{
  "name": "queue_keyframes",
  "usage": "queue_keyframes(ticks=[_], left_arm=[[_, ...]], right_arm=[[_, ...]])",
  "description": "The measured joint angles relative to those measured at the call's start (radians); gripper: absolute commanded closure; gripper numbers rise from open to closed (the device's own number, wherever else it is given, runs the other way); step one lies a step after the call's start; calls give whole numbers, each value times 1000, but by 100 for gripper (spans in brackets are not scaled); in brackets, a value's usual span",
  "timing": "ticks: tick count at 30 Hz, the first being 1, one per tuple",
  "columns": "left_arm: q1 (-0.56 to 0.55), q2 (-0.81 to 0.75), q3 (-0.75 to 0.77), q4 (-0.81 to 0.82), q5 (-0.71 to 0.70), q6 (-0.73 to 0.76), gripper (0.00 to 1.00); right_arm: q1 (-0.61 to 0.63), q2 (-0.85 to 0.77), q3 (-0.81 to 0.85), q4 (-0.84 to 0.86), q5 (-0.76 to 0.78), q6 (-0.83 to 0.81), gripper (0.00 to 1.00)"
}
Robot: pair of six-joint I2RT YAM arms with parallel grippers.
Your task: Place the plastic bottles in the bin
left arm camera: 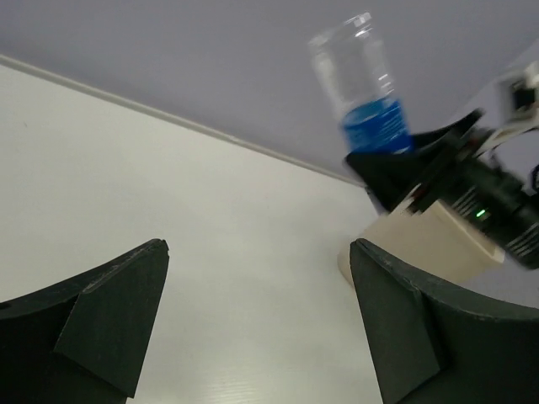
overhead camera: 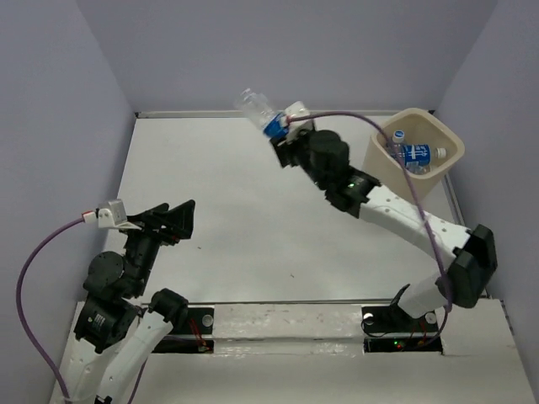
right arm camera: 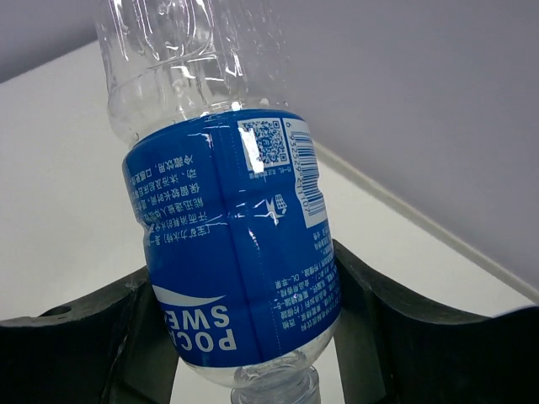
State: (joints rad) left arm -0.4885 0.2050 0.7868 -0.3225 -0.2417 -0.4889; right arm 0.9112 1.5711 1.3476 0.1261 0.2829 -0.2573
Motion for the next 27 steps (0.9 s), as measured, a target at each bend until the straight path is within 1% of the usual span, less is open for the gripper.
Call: queue_keyframes(ticks=[4,6,10,12,16,18,25,27], left_arm=[[0,1,-98,29,51,-1,2],[0,2,-139,44,84,-1,2],[0,10,-156,55,139,6,2],[0,10,-156,74,158,11,2],[-16,6,-156,93,178,18,2],[-24,0,-157,94,181,20,2],[-53,-32,-156,95,180,20,2],[-60,-32,-156,95,180,20,2]], right_arm=[[-229,-218,-19,-139,173,47,75],[-322,-306,-19,-210,256,68,75],[-471,-404,-18,-325,367,77,75],[-556,-411,-13,-385,377,90,75],[-671,-388,-24,-483,372,120,71],[-711,-377,-43,-521,343,138,68],[-826,-316,-70,-560,189,212,68],[-839,-300,-71,-564,168,240,68]])
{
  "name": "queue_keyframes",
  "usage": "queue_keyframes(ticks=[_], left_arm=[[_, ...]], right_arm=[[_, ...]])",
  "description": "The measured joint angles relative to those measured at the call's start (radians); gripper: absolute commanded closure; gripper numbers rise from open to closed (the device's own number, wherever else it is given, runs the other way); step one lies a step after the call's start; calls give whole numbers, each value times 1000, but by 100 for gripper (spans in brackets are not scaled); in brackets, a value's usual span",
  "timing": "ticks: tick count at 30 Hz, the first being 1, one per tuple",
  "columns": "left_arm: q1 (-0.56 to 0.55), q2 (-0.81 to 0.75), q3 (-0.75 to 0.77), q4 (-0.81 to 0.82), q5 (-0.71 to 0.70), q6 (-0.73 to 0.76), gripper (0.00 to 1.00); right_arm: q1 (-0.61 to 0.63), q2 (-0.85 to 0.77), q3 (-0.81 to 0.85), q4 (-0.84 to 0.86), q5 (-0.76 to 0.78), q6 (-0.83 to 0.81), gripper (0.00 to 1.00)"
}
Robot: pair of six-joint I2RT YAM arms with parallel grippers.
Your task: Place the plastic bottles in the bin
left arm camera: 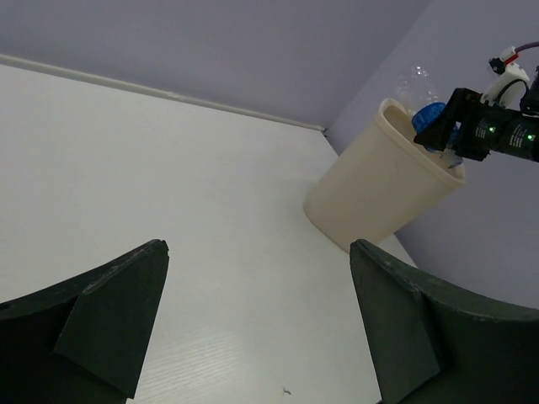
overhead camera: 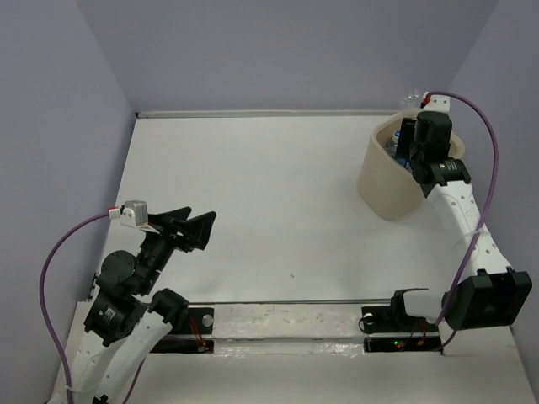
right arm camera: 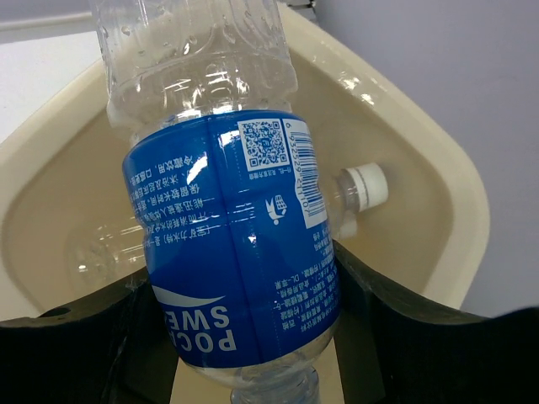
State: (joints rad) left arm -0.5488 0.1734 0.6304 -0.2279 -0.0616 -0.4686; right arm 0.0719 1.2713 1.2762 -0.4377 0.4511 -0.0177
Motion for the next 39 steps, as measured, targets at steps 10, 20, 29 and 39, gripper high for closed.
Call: queue_keyframes(ticks=[10,20,29,39], left_arm=[[-9,-6,0,0,0,0,2],[-13,-6,0,0,0,0,2],[-13,-5,0,0,0,0,2],[-13,1,0,0,-3,0,2]], right_arm=[[0,-58,-32,-32,-55,113,11],[0,-120,-36,-38,-37,140,12],[0,-212,-22,-49,-39,146,16],[0,-118,6,-30,-56,154,42]])
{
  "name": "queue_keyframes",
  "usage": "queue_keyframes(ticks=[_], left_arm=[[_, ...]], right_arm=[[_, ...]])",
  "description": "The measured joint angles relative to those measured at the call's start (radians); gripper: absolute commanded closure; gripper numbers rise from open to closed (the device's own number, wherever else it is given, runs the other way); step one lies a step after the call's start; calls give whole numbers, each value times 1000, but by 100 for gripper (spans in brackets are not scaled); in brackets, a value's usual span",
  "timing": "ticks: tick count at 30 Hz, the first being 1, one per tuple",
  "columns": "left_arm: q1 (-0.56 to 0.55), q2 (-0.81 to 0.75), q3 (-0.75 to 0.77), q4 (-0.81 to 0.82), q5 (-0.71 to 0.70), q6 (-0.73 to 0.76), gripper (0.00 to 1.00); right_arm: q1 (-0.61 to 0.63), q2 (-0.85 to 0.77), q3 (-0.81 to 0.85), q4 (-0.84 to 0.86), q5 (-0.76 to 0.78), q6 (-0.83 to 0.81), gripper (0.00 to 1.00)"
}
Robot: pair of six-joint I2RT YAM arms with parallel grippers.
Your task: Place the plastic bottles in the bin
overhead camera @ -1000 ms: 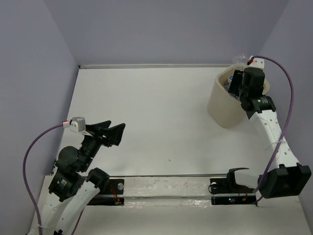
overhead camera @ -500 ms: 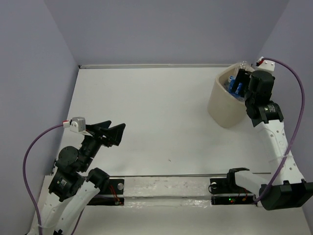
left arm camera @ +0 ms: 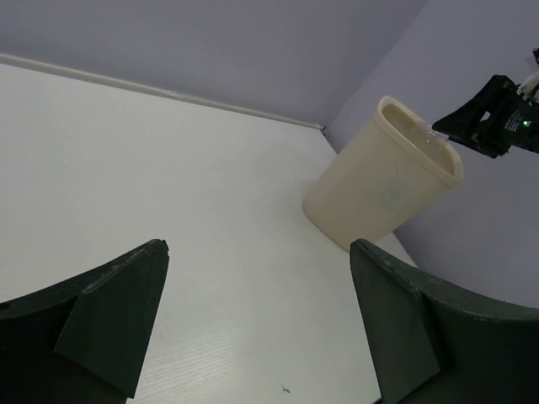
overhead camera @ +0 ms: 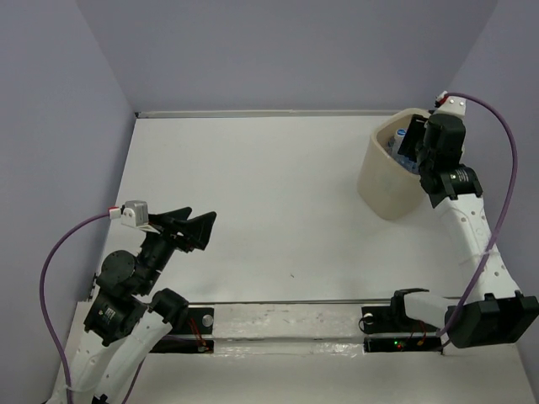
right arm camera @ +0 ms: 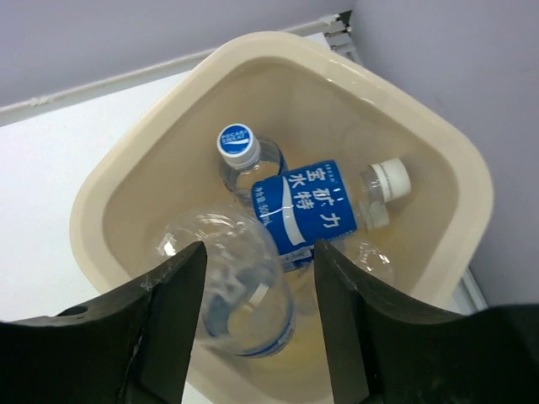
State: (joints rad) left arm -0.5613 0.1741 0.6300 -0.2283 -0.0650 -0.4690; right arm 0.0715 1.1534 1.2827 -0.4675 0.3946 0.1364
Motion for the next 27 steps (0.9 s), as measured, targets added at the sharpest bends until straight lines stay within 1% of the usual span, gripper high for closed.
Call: queue_keyframes(ticks=[2,5,9,10,11,12,15,17,18,20,22,27], left_arm=[[0,0,0,0,-3,0,2],[0,0,0,0,-7,0,2],[0,3,0,0,-10,1,1],[0,3,0,0,-10,2,1],[0,4,0,0,-10,3,1],[0,4,0,0,-10,5,1],[0,3,0,8,-7,9,1],[0,1,1,19,-5,12,1],[0,0,2,31,-3,14,1],[0,1,16,35,-1,16,1],[0,10,55,46,2,19,1],[0,32,172,128,2,39,1]], right_arm=[[0,11,-8,8,-39,11,42],[0,-43,-44,32,-119,35,42],[0,-249,-134,79,-299,103,41],[0,-314,-162,106,-343,124,37],[0,-388,-188,130,-396,145,7],[0,-435,-208,150,-433,161,1],[0,-612,-267,228,-587,233,0],[0,-686,-282,280,-674,274,0],[0,-719,-288,320,-753,310,0],[0,-741,-295,367,-837,347,0],[0,-762,-326,450,-946,409,0],[0,-829,-358,533,-1066,475,0]])
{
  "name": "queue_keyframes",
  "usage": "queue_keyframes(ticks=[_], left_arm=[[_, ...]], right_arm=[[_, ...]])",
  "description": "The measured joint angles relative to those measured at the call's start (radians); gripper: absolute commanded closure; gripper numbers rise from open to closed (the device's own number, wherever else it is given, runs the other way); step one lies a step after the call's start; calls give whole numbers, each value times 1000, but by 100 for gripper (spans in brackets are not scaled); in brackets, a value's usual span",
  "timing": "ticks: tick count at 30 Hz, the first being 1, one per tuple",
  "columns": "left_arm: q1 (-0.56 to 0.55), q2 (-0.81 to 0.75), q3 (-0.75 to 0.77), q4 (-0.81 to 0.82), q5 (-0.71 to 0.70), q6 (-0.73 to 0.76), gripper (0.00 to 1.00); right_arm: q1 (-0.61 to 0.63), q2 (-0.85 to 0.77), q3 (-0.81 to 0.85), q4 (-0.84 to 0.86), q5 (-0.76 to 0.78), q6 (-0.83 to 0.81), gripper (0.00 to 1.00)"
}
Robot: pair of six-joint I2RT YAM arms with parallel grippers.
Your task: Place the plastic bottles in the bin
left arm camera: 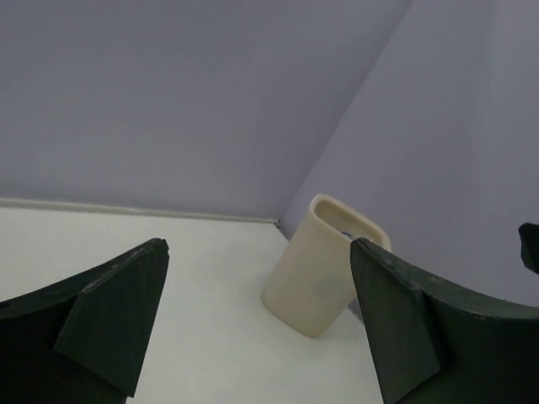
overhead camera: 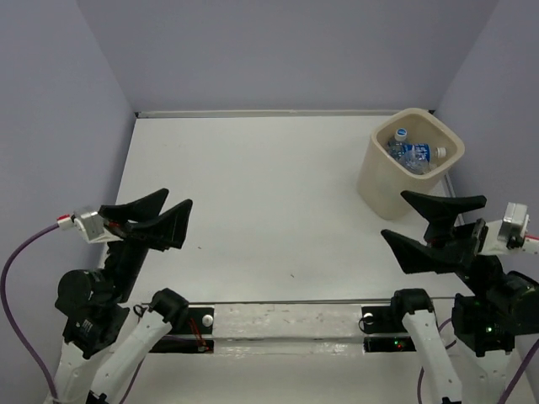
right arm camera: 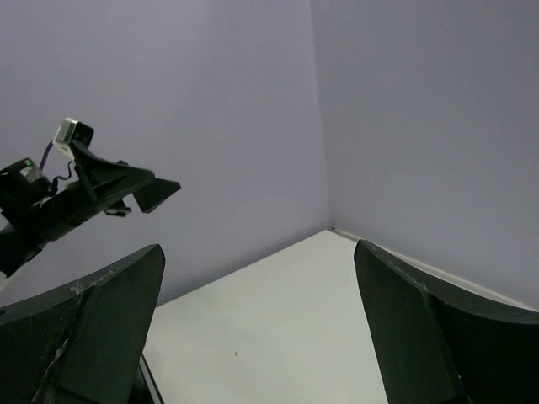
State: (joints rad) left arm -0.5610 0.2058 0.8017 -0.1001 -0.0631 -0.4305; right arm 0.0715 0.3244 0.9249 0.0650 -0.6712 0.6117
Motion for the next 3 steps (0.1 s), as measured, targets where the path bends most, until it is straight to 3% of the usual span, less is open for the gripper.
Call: queue_keyframes(ticks=[3], left_arm=[[0,0,16,61,0,12,1]], right_arm=[[0,-95,-19,50,-27,4,0]])
